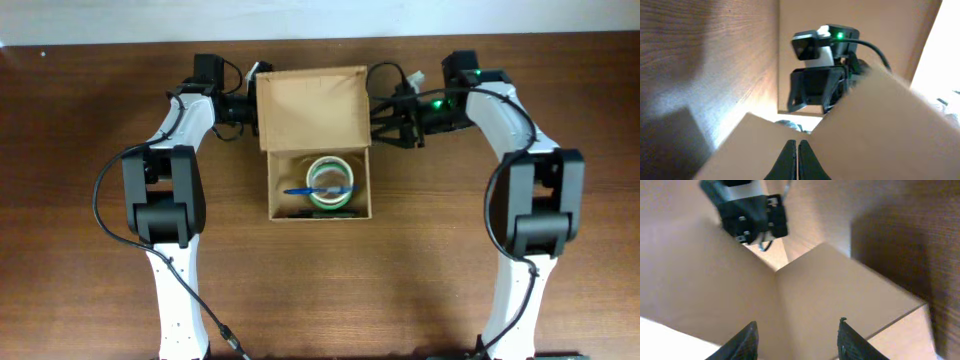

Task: Pack container
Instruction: 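Fold the lid forward over the box with both grippers, then lift both grippers away from the closed box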

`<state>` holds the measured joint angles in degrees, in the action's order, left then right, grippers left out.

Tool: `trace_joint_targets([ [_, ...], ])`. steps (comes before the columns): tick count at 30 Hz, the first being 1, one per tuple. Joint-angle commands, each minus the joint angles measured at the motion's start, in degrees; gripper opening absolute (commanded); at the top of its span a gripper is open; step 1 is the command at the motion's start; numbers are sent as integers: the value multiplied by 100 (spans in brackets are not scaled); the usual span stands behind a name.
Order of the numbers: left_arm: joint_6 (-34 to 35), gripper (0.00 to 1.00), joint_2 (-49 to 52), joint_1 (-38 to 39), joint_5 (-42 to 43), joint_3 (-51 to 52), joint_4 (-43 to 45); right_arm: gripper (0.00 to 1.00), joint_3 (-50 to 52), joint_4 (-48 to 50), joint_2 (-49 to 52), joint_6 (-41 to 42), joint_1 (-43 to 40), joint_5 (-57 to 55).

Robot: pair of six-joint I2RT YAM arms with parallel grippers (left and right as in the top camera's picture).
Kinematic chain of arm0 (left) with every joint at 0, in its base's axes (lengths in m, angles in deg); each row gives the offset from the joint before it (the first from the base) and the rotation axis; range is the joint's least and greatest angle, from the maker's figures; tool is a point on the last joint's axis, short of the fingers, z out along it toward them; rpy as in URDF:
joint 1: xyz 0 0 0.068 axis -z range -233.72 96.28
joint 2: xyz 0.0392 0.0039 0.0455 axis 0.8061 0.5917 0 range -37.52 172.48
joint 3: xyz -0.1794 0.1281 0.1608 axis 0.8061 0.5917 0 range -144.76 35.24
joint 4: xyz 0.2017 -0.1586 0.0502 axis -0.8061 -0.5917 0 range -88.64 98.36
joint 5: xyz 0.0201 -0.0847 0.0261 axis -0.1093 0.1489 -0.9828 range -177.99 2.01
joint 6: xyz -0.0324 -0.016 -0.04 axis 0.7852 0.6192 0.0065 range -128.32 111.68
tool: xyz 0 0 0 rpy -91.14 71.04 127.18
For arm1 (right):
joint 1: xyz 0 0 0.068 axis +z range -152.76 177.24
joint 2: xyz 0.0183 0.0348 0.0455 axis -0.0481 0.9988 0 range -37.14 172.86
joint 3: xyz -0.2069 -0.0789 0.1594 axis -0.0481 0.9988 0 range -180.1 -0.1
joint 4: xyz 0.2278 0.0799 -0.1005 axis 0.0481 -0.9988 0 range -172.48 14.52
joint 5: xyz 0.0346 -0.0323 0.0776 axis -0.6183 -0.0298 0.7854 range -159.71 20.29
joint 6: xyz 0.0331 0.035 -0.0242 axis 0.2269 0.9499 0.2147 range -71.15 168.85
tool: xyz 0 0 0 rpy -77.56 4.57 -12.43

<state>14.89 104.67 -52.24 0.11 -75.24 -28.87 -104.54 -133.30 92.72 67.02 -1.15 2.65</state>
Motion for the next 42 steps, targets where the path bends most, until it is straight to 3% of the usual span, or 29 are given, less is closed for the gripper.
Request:
trace_joint_targets([
  [1, 35, 2, 74, -15, 208, -26, 0, 50, -81, -55, -415, -149, -177, 243],
  [9, 33, 3, 74, -15, 208, -26, 20, 50, -81, -811, -575, -769, -363, 42],
  [16, 4, 2, 72, -15, 210, -26, -448, 50, -81, -2175, -595, -1744, -651, -72],
  [19, -861, 2, -28, -13, 210, -26, -791, 50, -81, -2876, -772, -2492, -776, -1001],
  [22, -1600, 2, -308, 0, 2, -26, -1001, 50, -81, -3095, -1196, -2647, -752, -2398],
  [26, -2127, 1, -1003, 0, -1650, -26, -1106, 50, -160, -3069, -1976, -2645, -654, -3335],
  [33, -3585, 2, -3034, 173, -6033, -66, -1910, 49, -446, -3381, -3121, -2247, -203, -4627],
  [37, -3834, 2, -4157, 415, -7768, -66, -1880, 28, -446, -3659, -3314, -1674, 756, -5440],
  [39, -3836, 2, -4658, 514, -8229, -66, -1757, 13, -442, -3670, -3287, -1405, 1331, -5687],
  [42, -3838, 2, -5342, 566, -8679, -66, -1552, 4, -442, -3523, -3198, -1029, 2243, -6234],
])
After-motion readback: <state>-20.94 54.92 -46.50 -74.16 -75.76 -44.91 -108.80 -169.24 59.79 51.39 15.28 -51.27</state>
